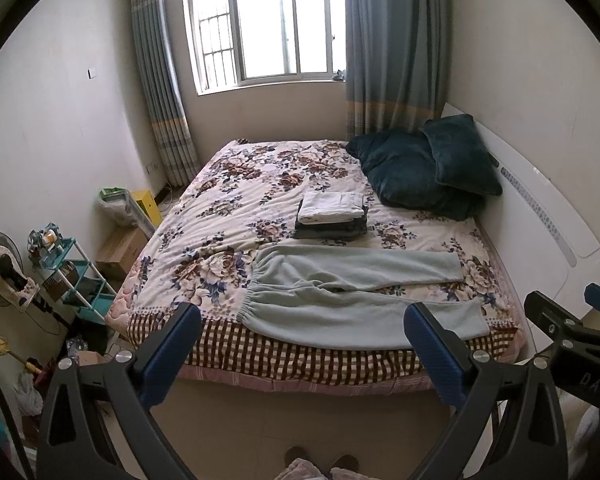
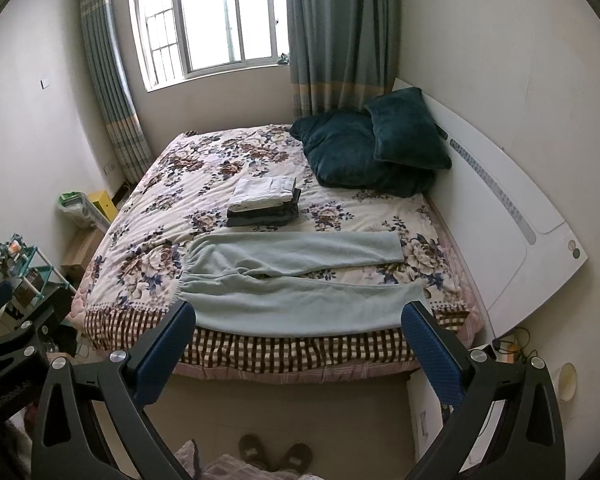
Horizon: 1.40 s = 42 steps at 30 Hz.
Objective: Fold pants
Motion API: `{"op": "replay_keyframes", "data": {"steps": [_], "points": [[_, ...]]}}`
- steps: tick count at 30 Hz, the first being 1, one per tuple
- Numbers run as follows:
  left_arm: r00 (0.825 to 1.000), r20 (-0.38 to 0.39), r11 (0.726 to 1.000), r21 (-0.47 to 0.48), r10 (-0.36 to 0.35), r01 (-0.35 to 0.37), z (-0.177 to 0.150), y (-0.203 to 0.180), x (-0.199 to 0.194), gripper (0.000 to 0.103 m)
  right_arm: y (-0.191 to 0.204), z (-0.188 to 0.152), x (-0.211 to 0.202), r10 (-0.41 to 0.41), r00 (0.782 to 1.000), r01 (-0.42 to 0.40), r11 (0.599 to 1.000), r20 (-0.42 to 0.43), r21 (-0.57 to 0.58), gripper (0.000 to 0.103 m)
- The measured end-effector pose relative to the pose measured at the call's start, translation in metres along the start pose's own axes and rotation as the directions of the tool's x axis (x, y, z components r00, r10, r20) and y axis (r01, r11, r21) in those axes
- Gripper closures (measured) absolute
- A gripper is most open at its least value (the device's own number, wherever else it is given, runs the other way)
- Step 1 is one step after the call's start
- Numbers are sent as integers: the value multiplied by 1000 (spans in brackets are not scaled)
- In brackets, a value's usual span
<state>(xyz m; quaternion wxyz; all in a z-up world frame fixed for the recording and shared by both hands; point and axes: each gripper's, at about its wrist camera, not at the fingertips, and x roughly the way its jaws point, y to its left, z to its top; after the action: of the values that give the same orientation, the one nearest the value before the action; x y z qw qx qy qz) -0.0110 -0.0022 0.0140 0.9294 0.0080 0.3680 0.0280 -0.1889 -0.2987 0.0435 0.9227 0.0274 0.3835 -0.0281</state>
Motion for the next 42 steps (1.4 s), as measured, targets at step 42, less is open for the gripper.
{"op": "replay_keyframes", "data": {"steps": [42], "points": [[973, -232, 998, 55, -21, 35, 88, -38, 320, 0, -26, 103, 373, -234, 957, 251, 964, -171, 84, 0]]}}
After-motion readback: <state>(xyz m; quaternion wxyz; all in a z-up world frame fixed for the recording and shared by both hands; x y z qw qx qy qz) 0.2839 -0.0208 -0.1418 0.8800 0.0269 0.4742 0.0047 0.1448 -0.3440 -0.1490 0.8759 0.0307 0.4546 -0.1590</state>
